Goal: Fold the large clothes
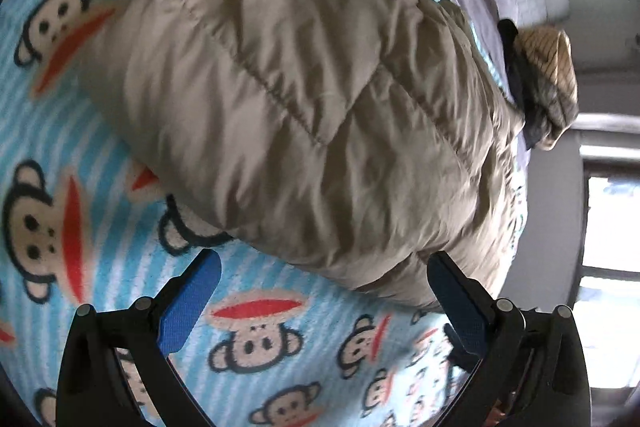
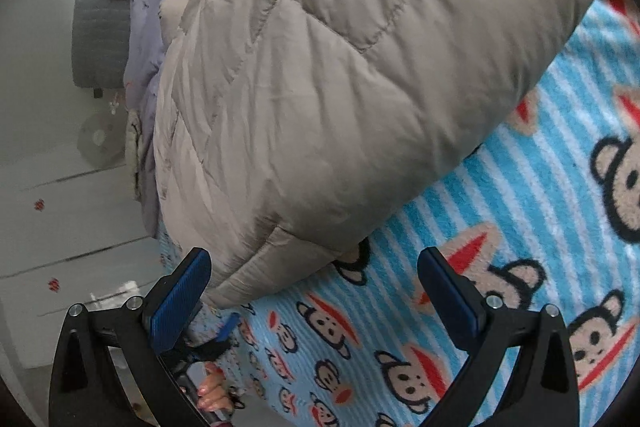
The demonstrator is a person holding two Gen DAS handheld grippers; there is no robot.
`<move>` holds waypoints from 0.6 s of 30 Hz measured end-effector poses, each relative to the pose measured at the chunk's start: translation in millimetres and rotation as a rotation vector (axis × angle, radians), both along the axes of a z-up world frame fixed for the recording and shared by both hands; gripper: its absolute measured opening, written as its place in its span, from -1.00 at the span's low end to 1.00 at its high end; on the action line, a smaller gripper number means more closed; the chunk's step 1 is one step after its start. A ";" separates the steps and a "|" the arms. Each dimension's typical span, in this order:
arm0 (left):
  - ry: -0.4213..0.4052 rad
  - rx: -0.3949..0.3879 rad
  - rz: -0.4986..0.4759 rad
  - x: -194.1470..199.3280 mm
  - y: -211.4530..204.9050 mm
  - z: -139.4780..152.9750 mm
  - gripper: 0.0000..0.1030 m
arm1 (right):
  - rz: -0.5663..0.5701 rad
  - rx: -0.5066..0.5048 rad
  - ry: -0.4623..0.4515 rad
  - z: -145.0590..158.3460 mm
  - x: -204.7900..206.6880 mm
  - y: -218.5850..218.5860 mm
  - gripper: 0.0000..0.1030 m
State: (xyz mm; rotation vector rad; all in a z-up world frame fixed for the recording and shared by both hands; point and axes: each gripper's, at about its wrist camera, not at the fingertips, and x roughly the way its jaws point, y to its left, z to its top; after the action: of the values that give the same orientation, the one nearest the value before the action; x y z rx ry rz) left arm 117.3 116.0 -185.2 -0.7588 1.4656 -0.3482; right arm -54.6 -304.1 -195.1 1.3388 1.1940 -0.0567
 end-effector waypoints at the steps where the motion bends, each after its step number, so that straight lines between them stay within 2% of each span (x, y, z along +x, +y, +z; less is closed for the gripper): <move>1: -0.001 -0.019 0.005 0.7 0.3 -2.8 1.00 | -0.014 0.020 -0.011 -2.5 -0.4 -0.5 0.99; 4: 0.001 -0.067 0.021 4.1 0.6 -15.6 1.00 | -0.039 0.065 -0.031 -10.3 1.7 -0.6 0.99; 8: 0.032 -0.088 0.056 10.8 -3.2 -37.6 1.00 | -0.036 0.110 -0.025 -23.2 9.5 3.5 0.99; 12: 0.010 -0.096 0.071 19.1 -15.4 -38.2 1.00 | -0.040 0.139 -0.038 -31.8 16.8 6.0 0.99; 16: -0.047 -0.056 0.038 31.2 -25.8 -33.5 1.00 | -0.077 0.190 -0.072 -38.3 29.0 7.8 0.99; 18: -0.042 -0.048 0.045 35.9 -26.4 -38.4 1.00 | -0.081 0.195 -0.100 -37.7 37.9 9.4 0.99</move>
State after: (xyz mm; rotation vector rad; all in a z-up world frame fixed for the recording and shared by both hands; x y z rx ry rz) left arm 153.1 89.6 -223.5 -0.8178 1.4030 -0.3639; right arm -16.7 -294.7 -232.8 1.5425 1.0817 0.0704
